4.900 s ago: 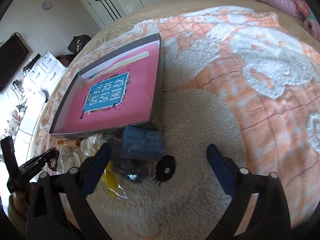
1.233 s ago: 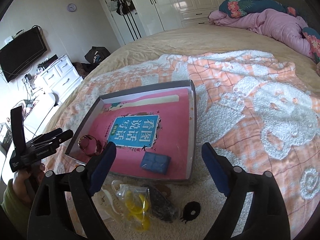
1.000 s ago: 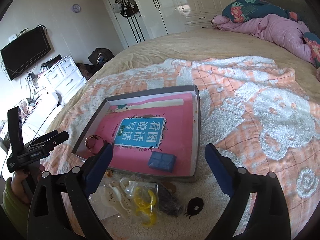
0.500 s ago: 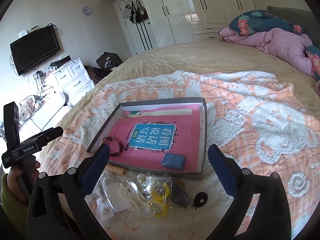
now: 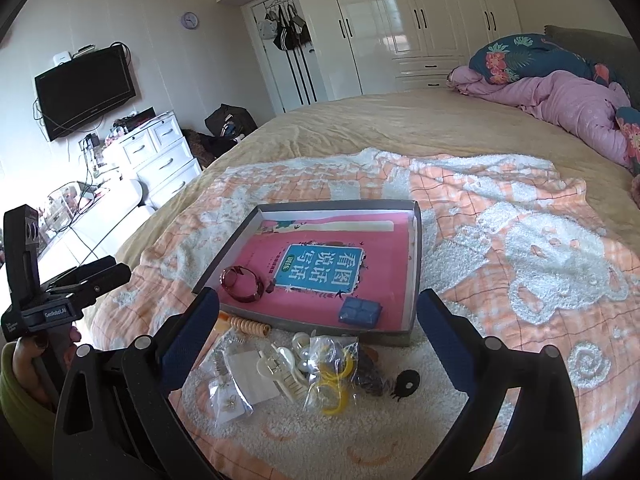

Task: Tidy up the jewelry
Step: 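Withdraw both tools from the box back toward the remaining jewelry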

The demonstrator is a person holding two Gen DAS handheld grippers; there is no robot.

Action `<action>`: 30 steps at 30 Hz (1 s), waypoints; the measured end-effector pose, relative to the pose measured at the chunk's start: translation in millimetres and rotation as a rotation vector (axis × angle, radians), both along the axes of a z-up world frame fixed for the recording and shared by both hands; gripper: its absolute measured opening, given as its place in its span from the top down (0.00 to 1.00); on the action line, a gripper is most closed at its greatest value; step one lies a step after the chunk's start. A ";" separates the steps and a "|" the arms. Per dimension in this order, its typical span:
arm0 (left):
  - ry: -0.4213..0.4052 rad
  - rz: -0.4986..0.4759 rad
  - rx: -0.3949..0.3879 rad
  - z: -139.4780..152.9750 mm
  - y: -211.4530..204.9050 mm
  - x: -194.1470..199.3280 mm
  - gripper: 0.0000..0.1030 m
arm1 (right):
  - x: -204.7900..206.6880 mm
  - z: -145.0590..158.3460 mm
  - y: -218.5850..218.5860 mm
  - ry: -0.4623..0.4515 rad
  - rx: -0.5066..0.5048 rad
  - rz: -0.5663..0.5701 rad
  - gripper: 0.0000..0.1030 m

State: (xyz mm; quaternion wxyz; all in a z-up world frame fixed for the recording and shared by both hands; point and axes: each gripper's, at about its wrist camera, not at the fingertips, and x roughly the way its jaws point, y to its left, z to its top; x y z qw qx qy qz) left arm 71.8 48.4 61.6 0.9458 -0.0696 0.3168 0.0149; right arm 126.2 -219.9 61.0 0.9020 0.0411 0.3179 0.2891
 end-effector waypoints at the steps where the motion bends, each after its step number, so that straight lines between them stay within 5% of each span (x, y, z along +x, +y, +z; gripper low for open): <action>1: 0.004 -0.009 0.001 -1.2 -2.8 -1.4 0.09 | -1.2 -0.4 -0.1 0.001 0.000 0.001 0.04; 30: 0.147 -0.218 0.063 -56.2 -56.4 -27.6 0.09 | -21.1 -40.5 -1.4 0.091 -0.058 0.041 0.04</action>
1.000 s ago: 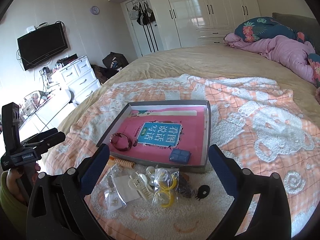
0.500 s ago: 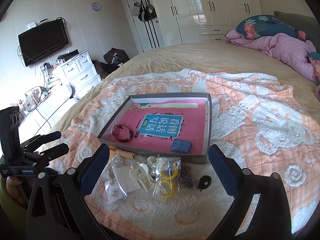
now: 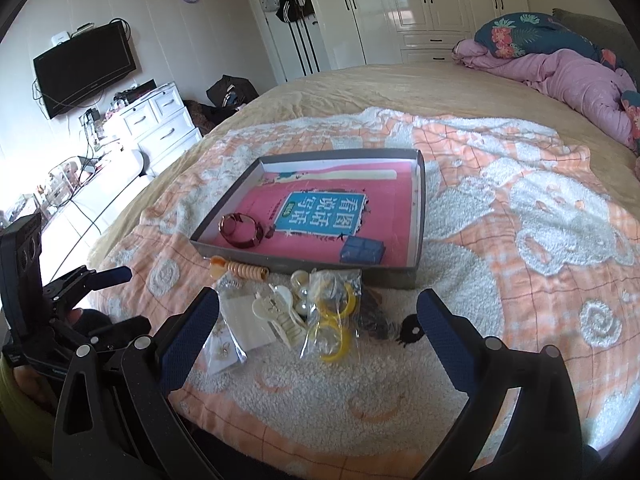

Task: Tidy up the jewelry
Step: 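Withdraw both tools from the box back toward the remaining jewelry, then grasp the earring card bag with the left tool while the right tool grasps the yellow hair-tie bag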

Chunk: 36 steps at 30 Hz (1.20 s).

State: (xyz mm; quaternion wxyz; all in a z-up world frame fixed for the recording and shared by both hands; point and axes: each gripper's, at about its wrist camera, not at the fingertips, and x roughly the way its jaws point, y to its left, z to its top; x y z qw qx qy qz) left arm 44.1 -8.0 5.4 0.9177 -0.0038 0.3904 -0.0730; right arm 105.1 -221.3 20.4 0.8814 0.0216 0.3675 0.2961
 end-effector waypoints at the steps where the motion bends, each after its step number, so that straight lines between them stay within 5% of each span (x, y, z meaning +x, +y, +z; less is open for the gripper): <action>1: 0.011 -0.010 -0.003 -4.0 -2.2 -0.3 0.09 | -0.3 -2.3 -0.1 0.004 -0.004 0.000 0.04; 22: 0.200 -0.131 -0.058 -68.1 -24.4 15.5 0.12 | -2.0 -28.7 4.3 0.071 -0.035 0.021 0.04; 36: 0.210 -0.114 -0.031 -82.5 -25.8 45.6 0.16 | 20.6 -45.5 14.6 0.097 -0.058 0.026 0.04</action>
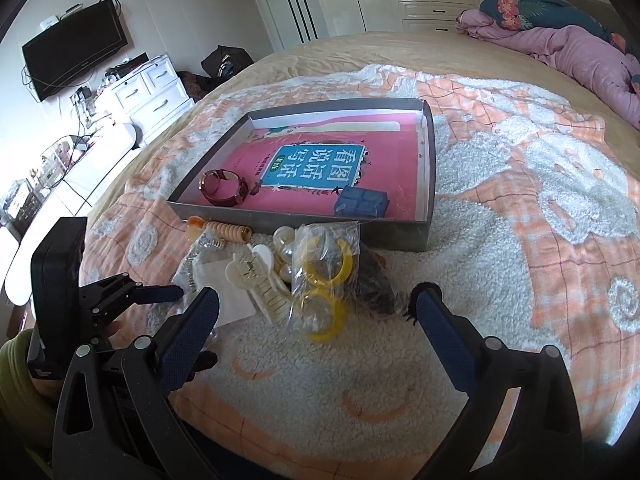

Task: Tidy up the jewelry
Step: 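Grasp the earring card bag with the left tool while the right tool grasps the yellow hair-tie bag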

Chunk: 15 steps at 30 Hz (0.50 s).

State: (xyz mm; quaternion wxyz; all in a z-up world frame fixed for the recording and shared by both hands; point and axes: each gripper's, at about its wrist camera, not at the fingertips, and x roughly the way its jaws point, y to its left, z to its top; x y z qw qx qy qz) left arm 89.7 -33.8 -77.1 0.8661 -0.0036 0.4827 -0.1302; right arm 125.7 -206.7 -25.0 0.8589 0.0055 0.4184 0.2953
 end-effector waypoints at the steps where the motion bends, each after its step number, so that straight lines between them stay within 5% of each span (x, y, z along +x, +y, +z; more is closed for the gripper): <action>1: 0.001 -0.002 0.010 -0.8 -0.7 1.1 0.20 | 4.1 -2.2 2.2 0.005 -0.008 -0.001 0.04; 9: -0.010 -0.011 0.044 -1.5 -3.1 0.5 0.26 | 30.6 -19.9 22.3 0.026 -0.066 0.012 0.06; 15: -0.015 -0.002 0.009 3.1 3.3 -5.6 0.28 | 37.9 -29.0 34.4 0.019 -0.093 0.044 0.32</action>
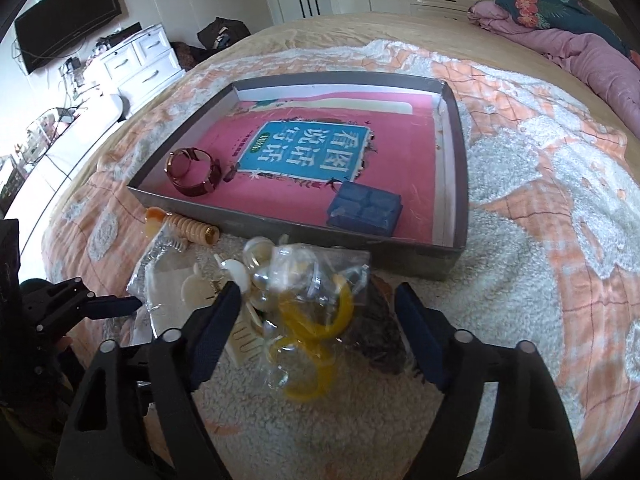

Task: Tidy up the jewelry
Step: 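Grasp the earring card bag with the left tool while the right tool grasps the yellow hair-tie bag, then carry both bags over the grey box and lower them inside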

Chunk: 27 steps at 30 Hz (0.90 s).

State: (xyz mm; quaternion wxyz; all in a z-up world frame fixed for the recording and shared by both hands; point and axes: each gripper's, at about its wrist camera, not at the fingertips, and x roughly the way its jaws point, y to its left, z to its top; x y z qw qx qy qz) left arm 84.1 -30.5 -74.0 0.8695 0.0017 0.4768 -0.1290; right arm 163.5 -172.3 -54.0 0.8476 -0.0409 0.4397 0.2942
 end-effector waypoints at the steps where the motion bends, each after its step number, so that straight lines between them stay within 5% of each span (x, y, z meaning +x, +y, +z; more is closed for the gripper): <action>1: -0.002 0.001 -0.004 0.9 0.5 -1.4 0.29 | -1.3 1.1 0.6 -0.012 -0.001 0.004 0.43; 3: 0.000 0.004 -0.013 1.8 2.9 -3.7 0.29 | -5.5 5.9 2.6 -0.043 -0.003 0.027 0.61; 27: -0.140 0.118 -0.038 60.4 41.1 -21.1 0.29 | -31.7 56.5 -54.3 -0.147 0.147 -0.047 0.63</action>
